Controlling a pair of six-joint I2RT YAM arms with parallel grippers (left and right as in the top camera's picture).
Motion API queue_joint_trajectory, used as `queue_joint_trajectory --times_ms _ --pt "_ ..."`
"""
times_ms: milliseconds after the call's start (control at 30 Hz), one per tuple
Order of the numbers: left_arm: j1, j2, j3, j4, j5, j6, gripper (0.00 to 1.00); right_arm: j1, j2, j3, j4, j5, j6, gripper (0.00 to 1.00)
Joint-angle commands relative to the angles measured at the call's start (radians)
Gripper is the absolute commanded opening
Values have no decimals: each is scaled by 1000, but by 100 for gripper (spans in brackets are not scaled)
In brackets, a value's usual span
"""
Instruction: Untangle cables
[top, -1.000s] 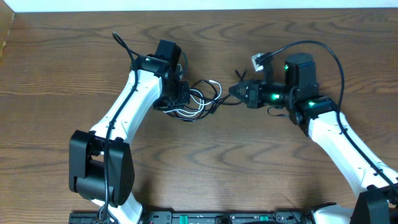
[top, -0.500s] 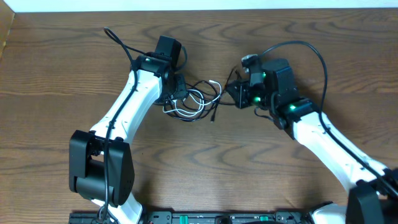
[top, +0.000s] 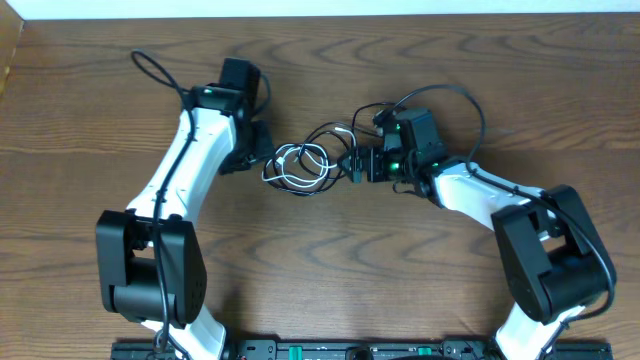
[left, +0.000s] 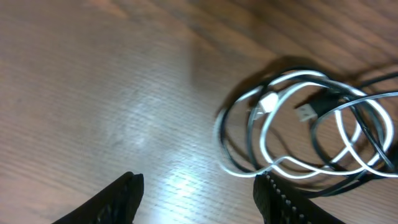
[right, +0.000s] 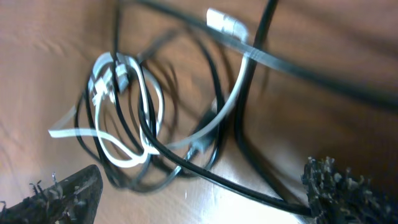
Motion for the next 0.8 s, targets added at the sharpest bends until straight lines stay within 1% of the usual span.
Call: queue_joint_trajectory --times_ms 0,67,100,167,233,367,433,467,500,533,567,600,667,700,733,767 --pt "45 8 -5 -19 6 -9 61 29 37 2 -17 -70 -7 99" --pt "68 8 -5 -14 6 -9 61 35 40 2 -17 -70 -9 99" --pt "79 8 -5 -8 6 -10 61 36 39 4 -18 -70 -8 94" --pt "104 8 -5 16 6 -9 61 36 37 31 -60 -71 0 87" --pt "124 9 -5 52 5 -9 61 36 37 97 -174 -70 -10 84" --pt "155 19 -6 150 -63 -9 61 38 37 339 -509 -28 -160 85" --pt "162 33 -6 191 -98 -9 61 46 37 438 -612 26 -205 85" --pt "164 45 -6 207 -104 -9 56 54 37 479 -645 53 -217 85" --pt "165 55 -6 216 -103 -9 40 65 37 517 -669 80 -223 83" --pt "165 69 -6 217 -103 -9 27 76 37 540 -678 96 -226 80" --pt "165 83 -6 216 -103 -9 11 92 37 556 -677 110 -226 74" --pt "165 98 -7 215 -103 -9 8 107 37 560 -665 119 -226 66" --pt "165 132 -8 216 -99 -9 8 136 38 558 -653 144 -225 41" --pt "165 150 -8 217 -98 -9 8 152 42 556 -652 169 -225 24" --pt "165 164 -8 219 -95 -8 8 163 45 554 -653 187 -225 11" --pt "165 177 -8 226 -77 8 8 179 49 551 -652 209 -225 2"
